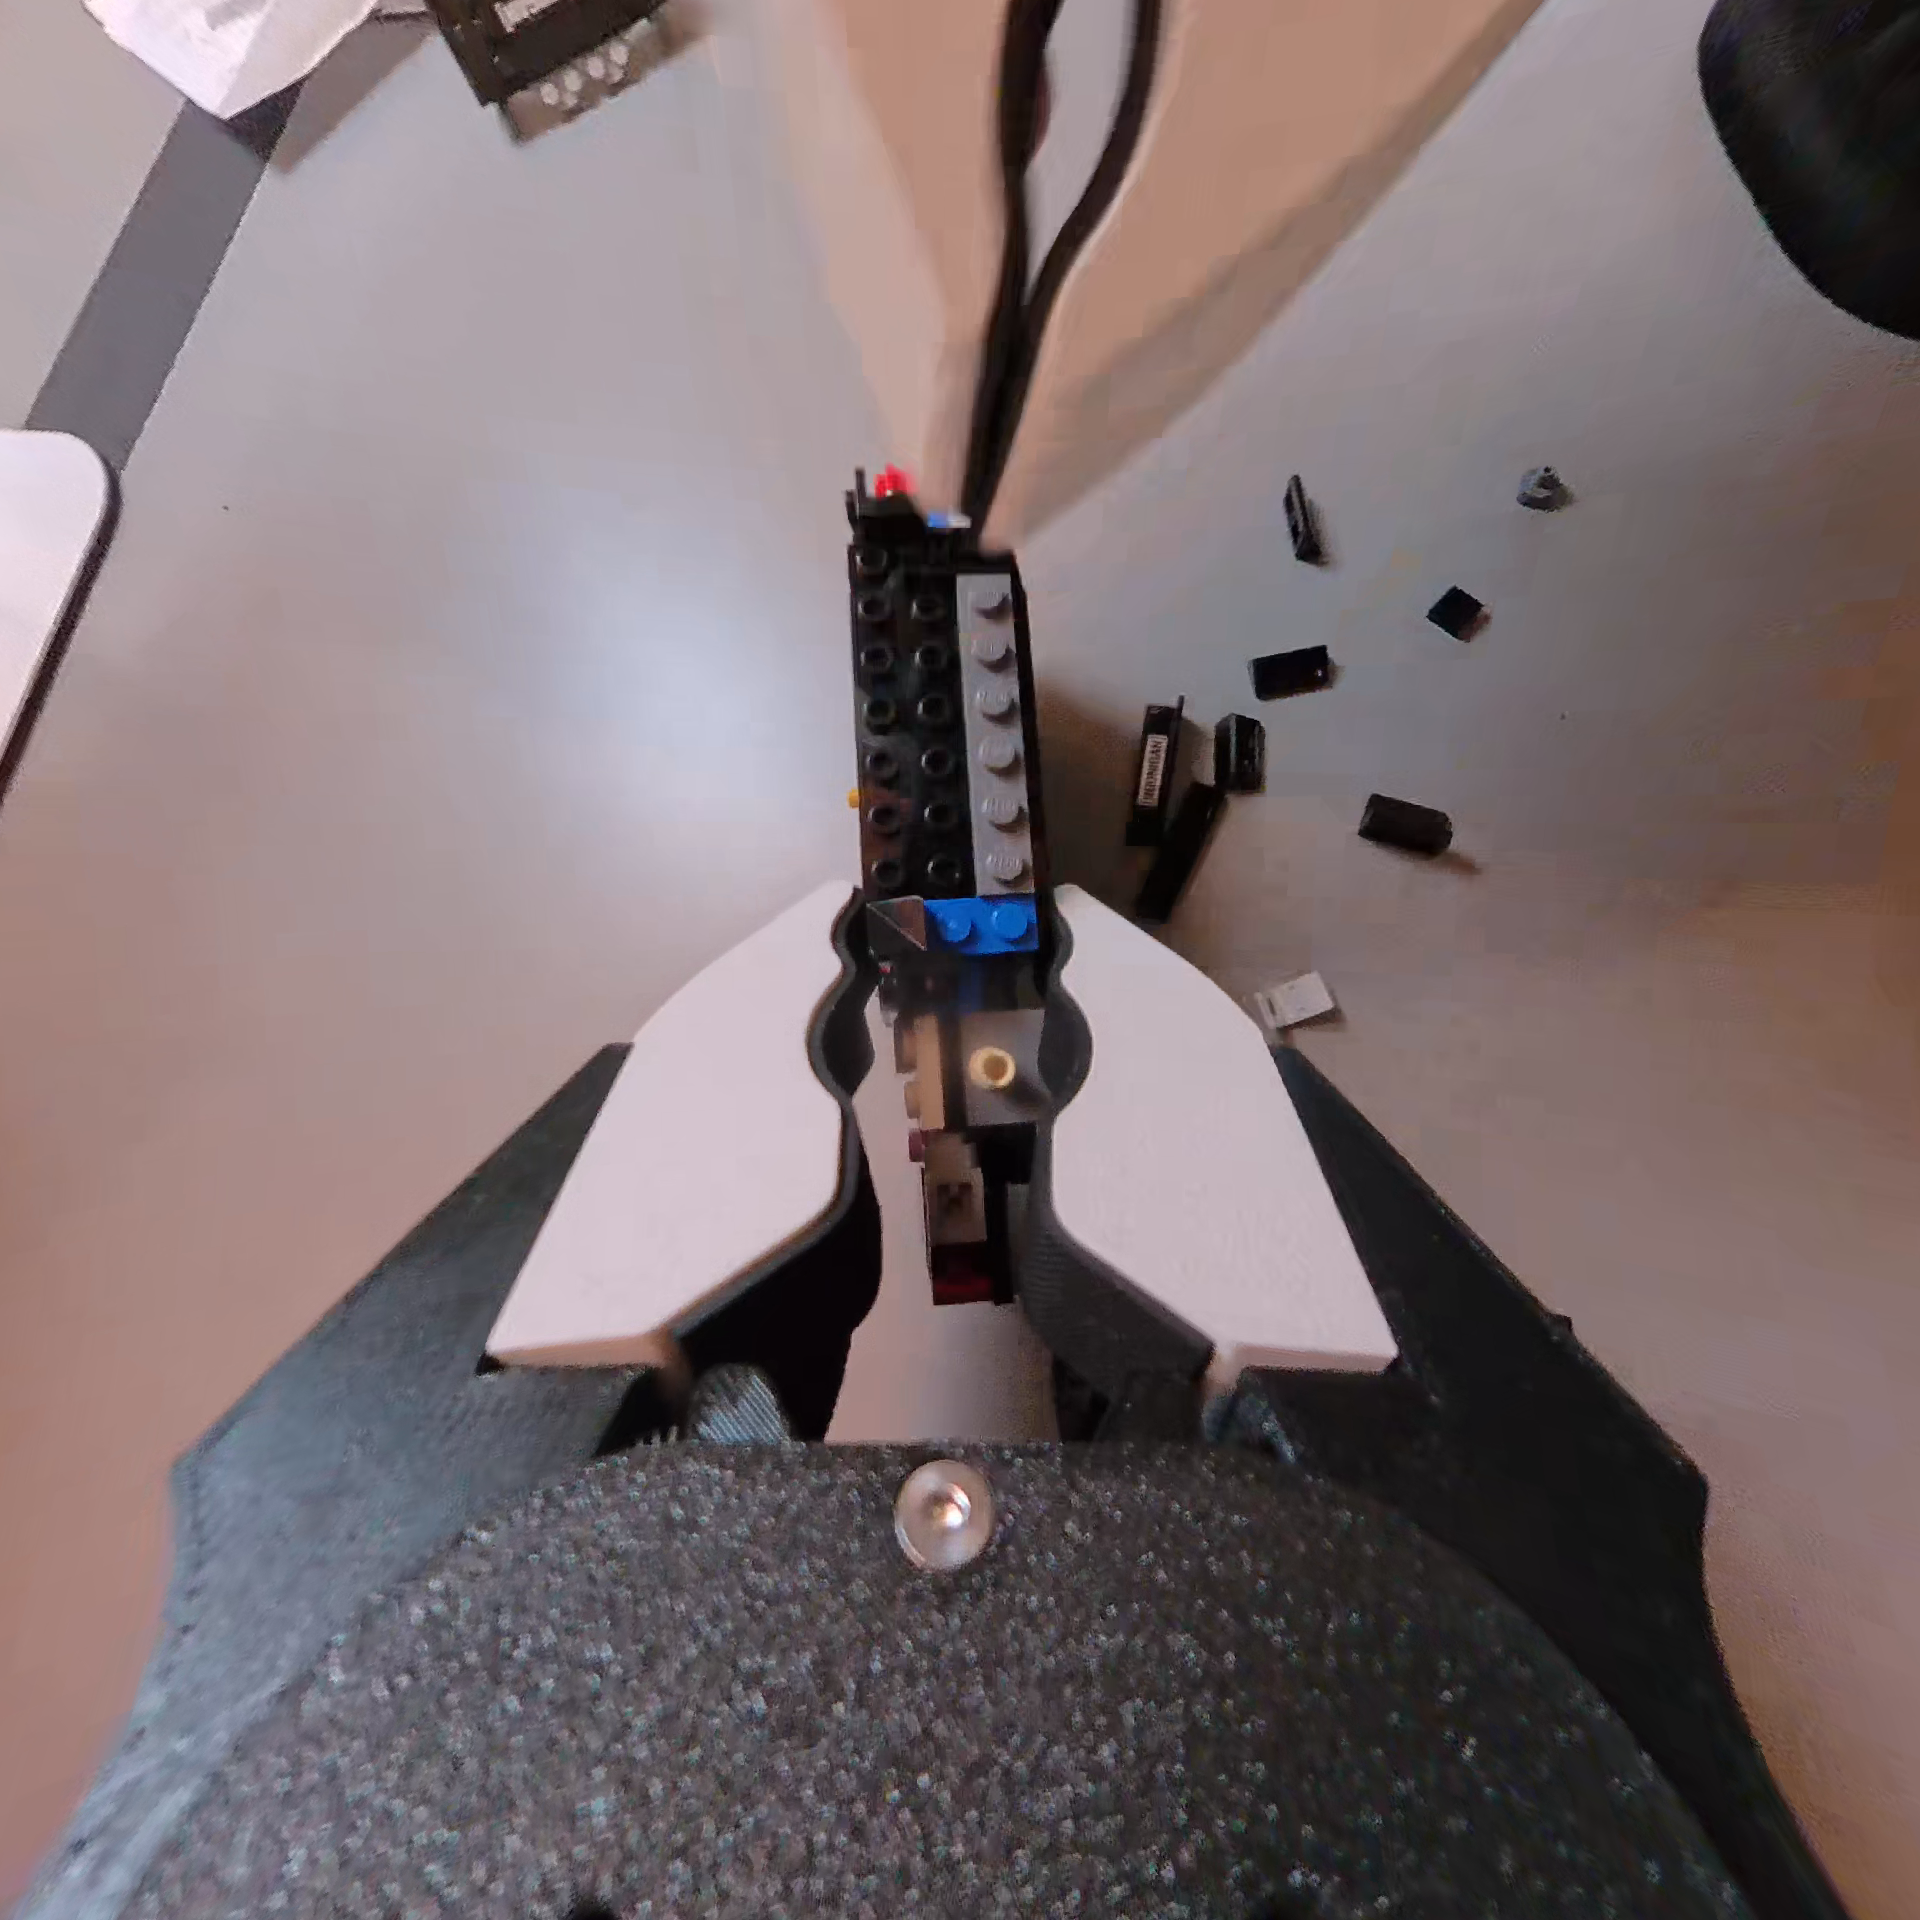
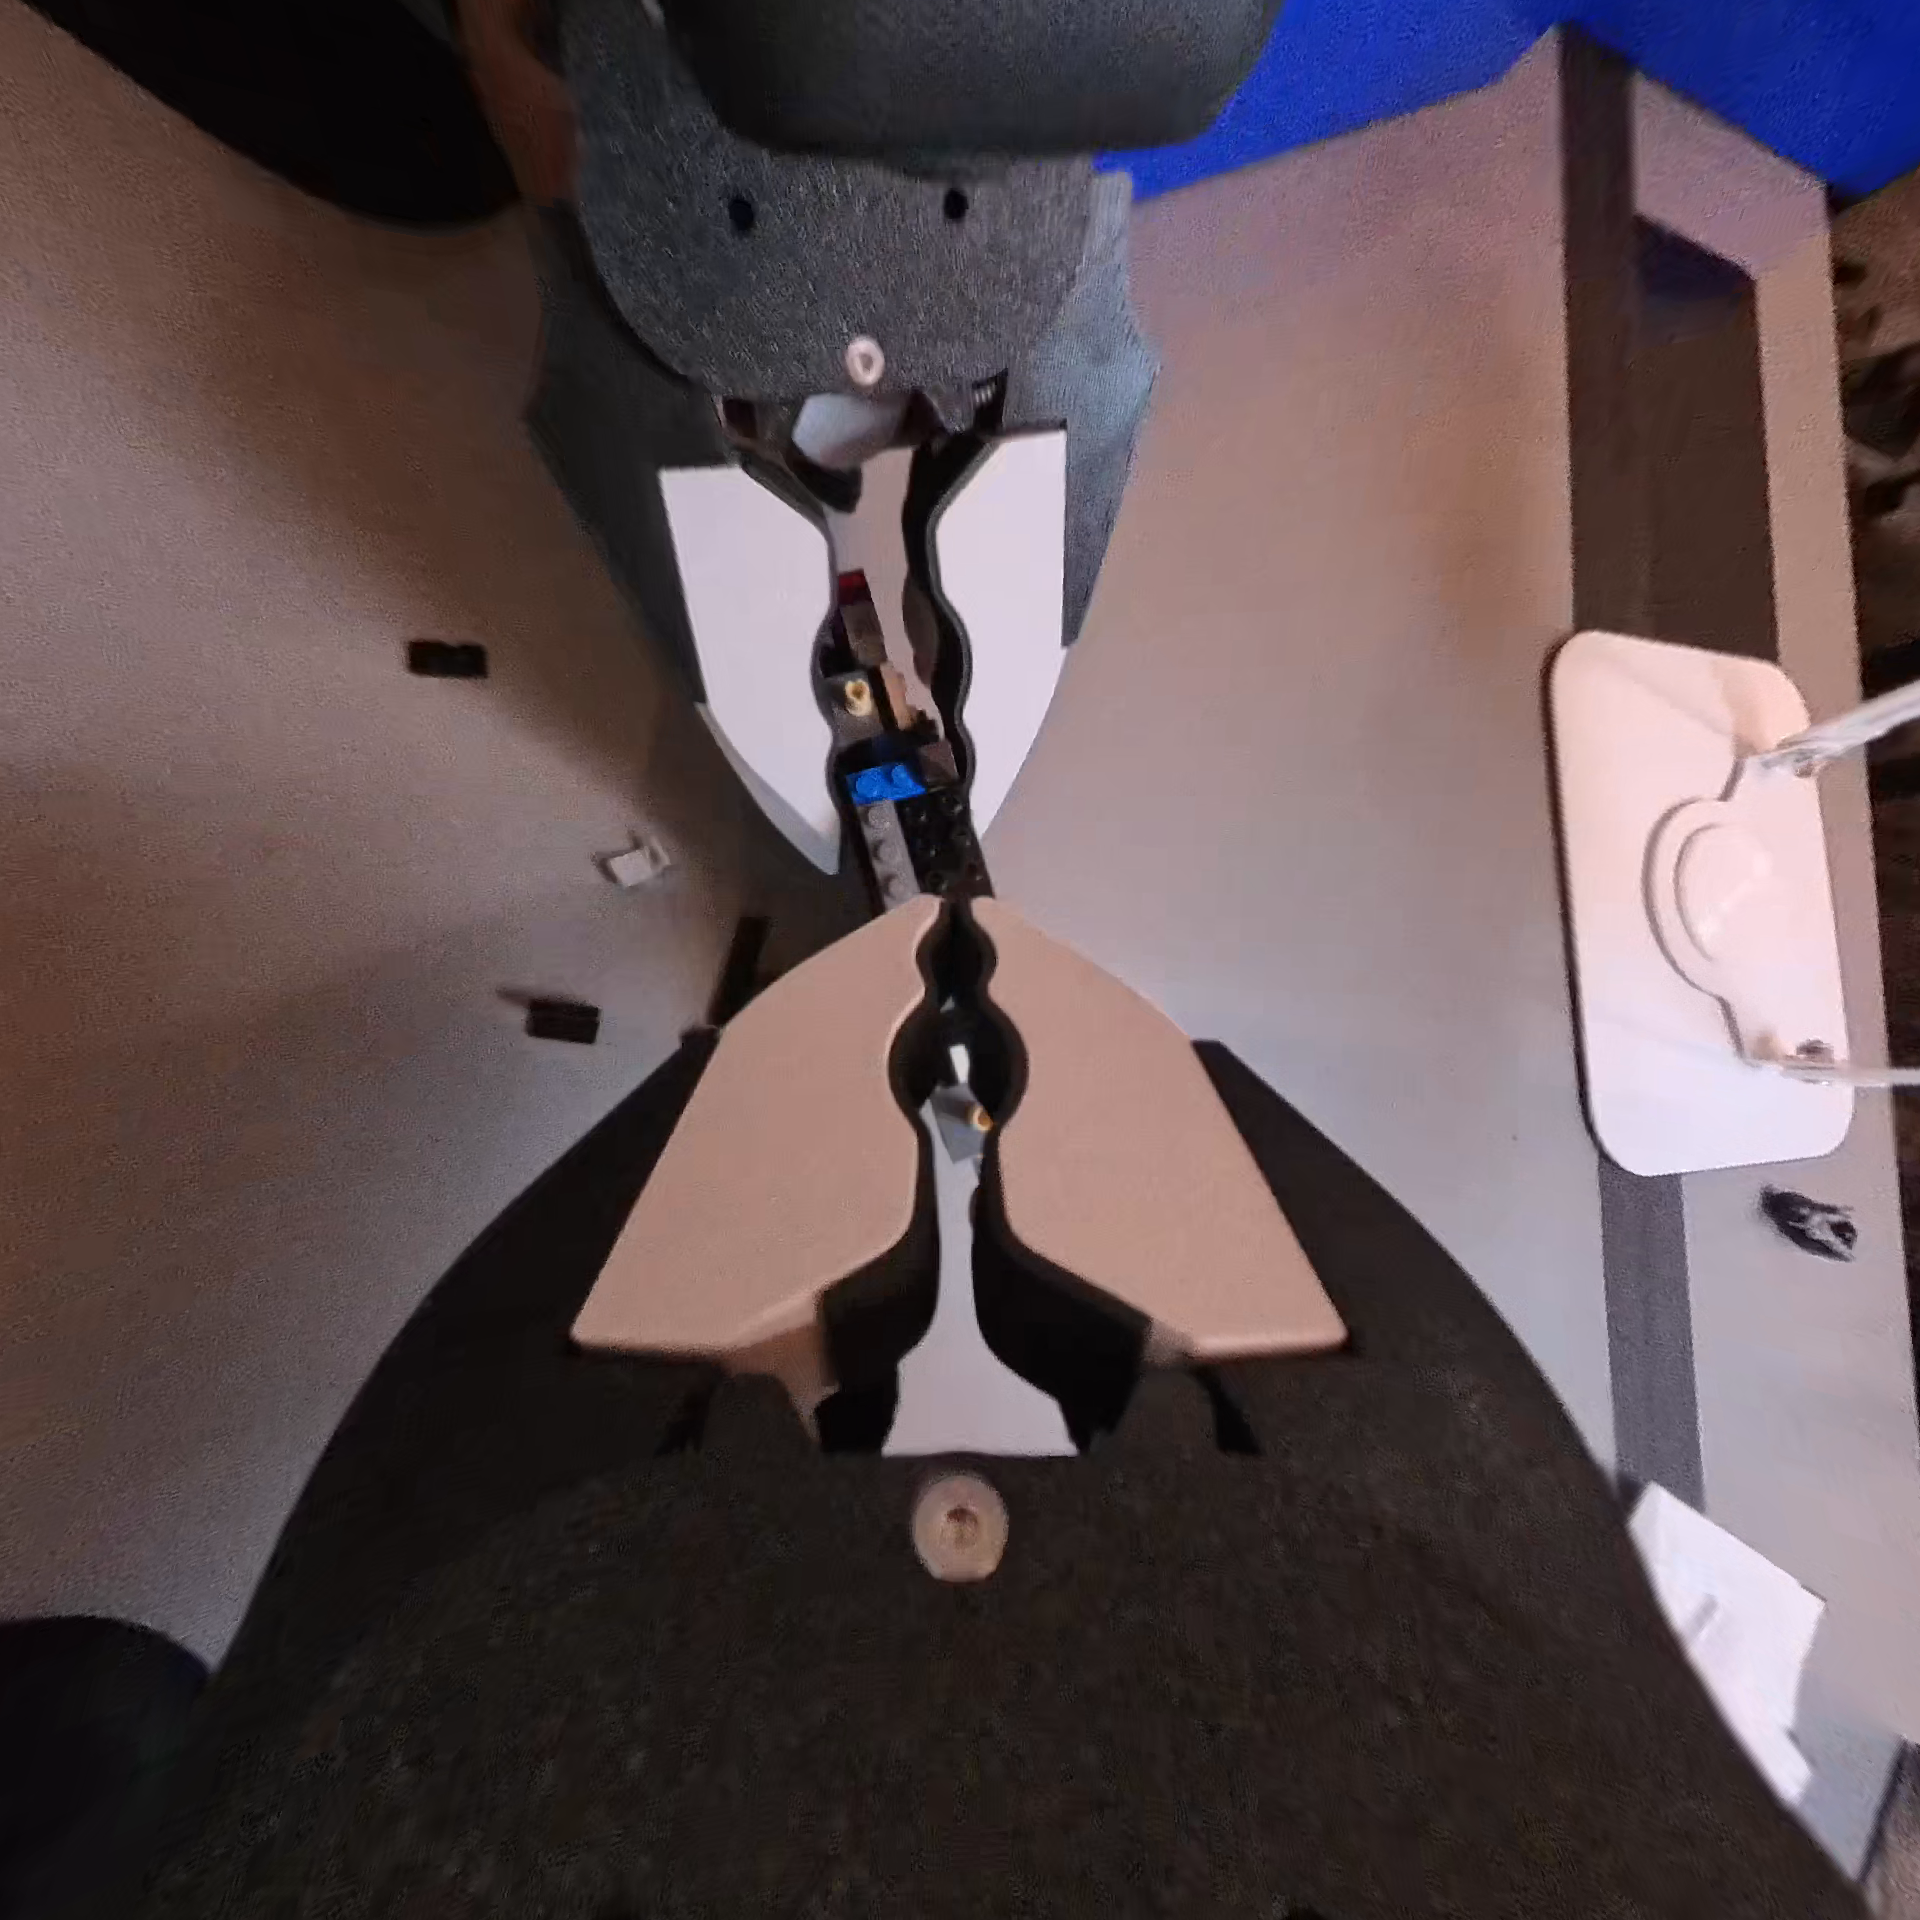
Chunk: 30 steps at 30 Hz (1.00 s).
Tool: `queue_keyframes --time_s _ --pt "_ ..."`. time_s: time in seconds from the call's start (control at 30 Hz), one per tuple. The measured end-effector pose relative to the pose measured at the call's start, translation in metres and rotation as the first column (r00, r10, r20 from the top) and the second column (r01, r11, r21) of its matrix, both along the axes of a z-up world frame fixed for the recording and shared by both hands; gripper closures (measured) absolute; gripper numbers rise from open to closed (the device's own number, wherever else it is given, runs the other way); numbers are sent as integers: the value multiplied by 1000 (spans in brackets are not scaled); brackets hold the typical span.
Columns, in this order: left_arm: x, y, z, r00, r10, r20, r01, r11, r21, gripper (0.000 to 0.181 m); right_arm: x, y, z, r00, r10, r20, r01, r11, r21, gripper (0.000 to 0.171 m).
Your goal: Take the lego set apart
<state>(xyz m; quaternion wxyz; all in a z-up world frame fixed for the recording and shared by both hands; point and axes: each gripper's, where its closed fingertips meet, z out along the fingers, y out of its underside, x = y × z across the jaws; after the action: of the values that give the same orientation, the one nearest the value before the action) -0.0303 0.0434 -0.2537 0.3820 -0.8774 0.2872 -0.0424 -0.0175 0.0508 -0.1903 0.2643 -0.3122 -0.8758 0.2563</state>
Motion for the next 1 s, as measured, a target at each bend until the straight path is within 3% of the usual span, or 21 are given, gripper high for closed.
queue_keyframes --time_s 0.13,0.27,0.63,0.9,0.97,1.0 --pt "2 3 1 1000 -14 12 14 1000 -11 151 5 -9 -1 999 24 -45 -21 998 55 171" --pt "7 1 1 1000 -21 9 21 999 -40 151 -1 -27 -24 996 89 4 -89 991 99 157" --pt "4 -5 1 998 -20 -55 17 998 -65 152 -7 -29 -36 986 108 127 -122 987 107 165" --pt "-3 0 3 999 31 10 -30 998 -61 152 -15 -23 -31 997 69 33 -73 984 164 171" --pt "-5 -4 -1 1000 13 -4 -13 996 -83 151 -25 1 -18 998 0 -62 14 973 229 171" --pt "-2 -5 -1 1000 10 22 -9 997 -72 151 -26 9 -7 996 -40 -83 54 982 180 171"
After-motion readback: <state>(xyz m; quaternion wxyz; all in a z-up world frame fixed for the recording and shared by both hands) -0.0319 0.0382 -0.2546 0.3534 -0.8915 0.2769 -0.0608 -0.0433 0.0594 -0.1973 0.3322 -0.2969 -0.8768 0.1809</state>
